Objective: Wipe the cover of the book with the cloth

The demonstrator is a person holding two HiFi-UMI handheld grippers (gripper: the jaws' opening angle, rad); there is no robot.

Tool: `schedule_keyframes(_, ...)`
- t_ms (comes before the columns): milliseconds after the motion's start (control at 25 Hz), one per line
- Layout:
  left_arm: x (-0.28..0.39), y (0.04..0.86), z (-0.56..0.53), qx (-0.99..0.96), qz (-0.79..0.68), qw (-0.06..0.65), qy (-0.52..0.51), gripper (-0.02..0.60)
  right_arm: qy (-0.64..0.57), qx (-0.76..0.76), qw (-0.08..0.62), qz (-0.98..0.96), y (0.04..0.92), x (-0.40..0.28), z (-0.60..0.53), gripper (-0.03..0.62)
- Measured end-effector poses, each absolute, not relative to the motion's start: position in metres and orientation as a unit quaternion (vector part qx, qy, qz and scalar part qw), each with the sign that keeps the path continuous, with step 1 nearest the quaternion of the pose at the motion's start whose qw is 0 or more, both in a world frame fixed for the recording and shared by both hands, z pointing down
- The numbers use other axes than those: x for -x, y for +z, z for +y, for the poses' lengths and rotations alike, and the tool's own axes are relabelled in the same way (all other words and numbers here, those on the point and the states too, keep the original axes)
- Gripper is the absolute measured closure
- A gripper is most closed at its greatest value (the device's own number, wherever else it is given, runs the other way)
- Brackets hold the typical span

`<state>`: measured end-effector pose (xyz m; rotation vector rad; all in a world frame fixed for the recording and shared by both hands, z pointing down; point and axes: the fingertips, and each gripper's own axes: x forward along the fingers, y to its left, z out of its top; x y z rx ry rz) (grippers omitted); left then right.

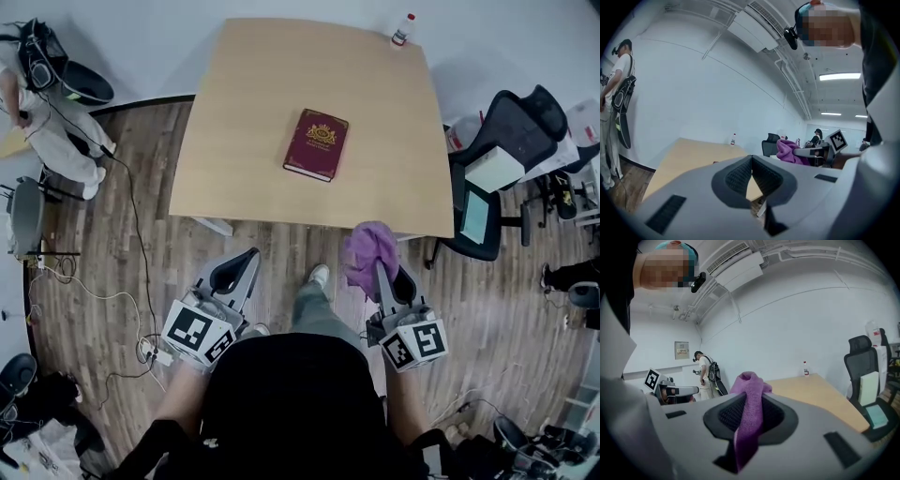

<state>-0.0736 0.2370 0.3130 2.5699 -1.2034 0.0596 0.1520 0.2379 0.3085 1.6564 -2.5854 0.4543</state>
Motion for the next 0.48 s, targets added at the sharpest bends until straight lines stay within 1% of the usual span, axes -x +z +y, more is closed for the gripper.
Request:
schedule_keyframes(280, 0.034, 0.311, 0.152, -0.880, -0.448, 0.153, 0.033, 0.561, 0.159, -0.512, 0.019, -0.844, 0.311, -0.198, 0.148, 0.516)
schedule_keyframes(480, 0.006, 0.314, 0.112, -0.874, -0.459, 0.154, 0.049, 0.561, 0.175, -0.492, 0.021, -0.853, 0.318, -0.218, 0.109, 0.516)
